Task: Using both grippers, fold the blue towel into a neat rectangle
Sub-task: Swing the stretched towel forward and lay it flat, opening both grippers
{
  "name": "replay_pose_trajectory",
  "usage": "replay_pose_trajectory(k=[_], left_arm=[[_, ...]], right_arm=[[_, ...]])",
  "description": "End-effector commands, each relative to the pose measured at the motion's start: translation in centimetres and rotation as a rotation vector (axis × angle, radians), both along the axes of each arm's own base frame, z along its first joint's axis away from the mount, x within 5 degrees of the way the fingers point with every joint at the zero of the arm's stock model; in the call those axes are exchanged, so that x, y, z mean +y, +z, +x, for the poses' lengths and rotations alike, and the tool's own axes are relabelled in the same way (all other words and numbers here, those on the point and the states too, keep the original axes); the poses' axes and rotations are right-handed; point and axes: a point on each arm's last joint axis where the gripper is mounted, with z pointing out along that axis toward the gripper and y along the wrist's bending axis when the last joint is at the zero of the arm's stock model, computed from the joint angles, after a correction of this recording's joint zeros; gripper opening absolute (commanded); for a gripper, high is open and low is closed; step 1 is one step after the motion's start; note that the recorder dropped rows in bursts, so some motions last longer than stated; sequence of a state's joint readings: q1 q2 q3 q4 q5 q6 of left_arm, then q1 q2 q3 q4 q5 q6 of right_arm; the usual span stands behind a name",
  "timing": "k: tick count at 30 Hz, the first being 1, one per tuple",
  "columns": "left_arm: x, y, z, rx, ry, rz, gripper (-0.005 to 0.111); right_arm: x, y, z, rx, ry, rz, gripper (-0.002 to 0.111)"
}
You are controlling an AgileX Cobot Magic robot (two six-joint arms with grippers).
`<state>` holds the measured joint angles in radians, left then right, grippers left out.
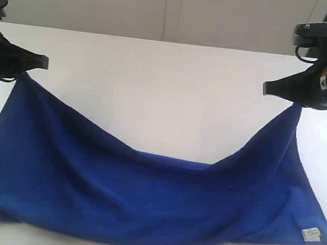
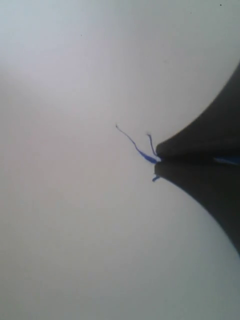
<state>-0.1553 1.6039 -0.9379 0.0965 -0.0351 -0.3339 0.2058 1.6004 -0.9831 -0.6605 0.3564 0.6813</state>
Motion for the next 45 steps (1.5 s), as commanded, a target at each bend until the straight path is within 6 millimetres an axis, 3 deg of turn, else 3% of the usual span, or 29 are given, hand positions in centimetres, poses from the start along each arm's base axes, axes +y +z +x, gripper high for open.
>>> replay_pose_trajectory(k=[1, 8, 11, 14, 19, 23, 26, 32, 38, 42, 45], left_arm=[[0.2, -0.6, 1.6, -0.049, 0.021, -0.020, 0.000], [0.6, -0.6, 2.2, -0.041, 0.041, -0.025, 0.000], [0.7, 1.1, 1.7, 0.021, 0.047, -0.019, 0.000], [0.9, 4.7, 0.3, 0.052, 0.051, -0.014, 0.000], [1.6, 11.6, -4.6, -0.045, 0.052, -0.029, 0.000], [2.3, 15.6, -9.9, -0.091, 0.048, -0.014, 0.000], [2.8, 17.7, -14.0, -0.123, 0.045, -0.020, 0.000], [3.8, 20.0, -22.4, -0.181, 0.042, -0.033, 0.000], [4.5, 20.2, -29.3, -0.217, 0.030, -0.065, 0.000], [4.6, 19.6, -30.6, -0.168, 0.020, -0.071, 0.000], [4.0, 18.6, -29.3, -0.151, -0.009, -0.094, 0.000]], right_arm=[[-1.3, -0.6, 2.1, -0.011, -0.039, 0.006, 0.000], [-1.3, -0.9, 2.8, -0.025, -0.031, 0.022, 0.000], [-1.5, 0.3, 2.3, -0.039, -0.049, 0.013, 0.000], [-2.1, 3.3, 0.7, -0.081, -0.089, 0.000, 0.000], [-3.2, 11.1, -4.7, -0.246, -0.111, 0.006, 0.000], [-4.0, 15.2, -10.2, -0.298, -0.104, 0.019, 0.000], [-4.2, 16.9, -13.9, -0.305, -0.081, 0.056, 0.000], [-4.5, 18.9, -21.3, -0.340, -0.021, 0.137, 0.000], [-5.0, 19.3, -28.1, -0.383, 0.006, 0.198, 0.000], [-5.0, 18.7, -29.6, -0.329, 0.024, 0.204, 0.000], [-4.8, 17.6, -28.1, -0.307, 0.025, 0.201, 0.000]])
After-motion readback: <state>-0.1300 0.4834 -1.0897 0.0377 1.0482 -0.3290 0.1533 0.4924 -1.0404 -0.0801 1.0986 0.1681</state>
